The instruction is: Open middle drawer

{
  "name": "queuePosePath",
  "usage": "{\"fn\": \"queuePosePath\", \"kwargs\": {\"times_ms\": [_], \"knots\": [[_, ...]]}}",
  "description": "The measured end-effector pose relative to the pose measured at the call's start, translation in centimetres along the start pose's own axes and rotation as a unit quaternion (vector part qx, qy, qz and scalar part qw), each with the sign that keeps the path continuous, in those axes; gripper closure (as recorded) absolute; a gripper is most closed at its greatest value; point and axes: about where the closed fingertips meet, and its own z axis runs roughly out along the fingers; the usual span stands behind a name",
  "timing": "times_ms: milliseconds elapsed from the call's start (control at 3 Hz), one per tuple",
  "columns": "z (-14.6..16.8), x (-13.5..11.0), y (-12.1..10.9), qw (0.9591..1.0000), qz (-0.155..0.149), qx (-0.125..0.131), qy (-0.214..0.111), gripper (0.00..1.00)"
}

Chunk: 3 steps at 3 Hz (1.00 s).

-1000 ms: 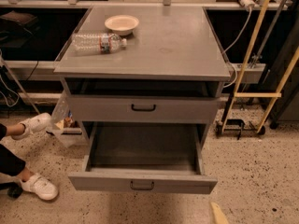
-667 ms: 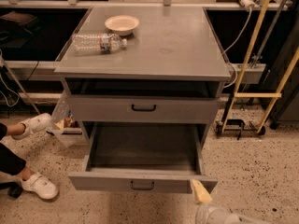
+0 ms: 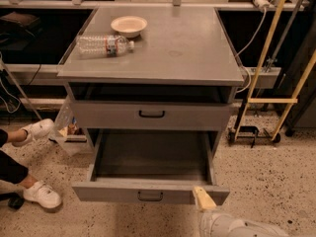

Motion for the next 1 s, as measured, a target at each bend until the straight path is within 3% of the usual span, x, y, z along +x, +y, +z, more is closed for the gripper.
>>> {"fn": "queuePosePath", "kwargs": {"times_ms": [333,667,1000], "knots": [[-0.8,0.6,-3.7,0.9999,-0.004,0.011,0.010,0.00],[-3.2,-2.8,-14.0,0.9975,-0.051,0.048,-0.004,0.00],[-3.8,-5.9,-22.1,0.9952,-0.083,0.048,-0.017,0.00]]}}
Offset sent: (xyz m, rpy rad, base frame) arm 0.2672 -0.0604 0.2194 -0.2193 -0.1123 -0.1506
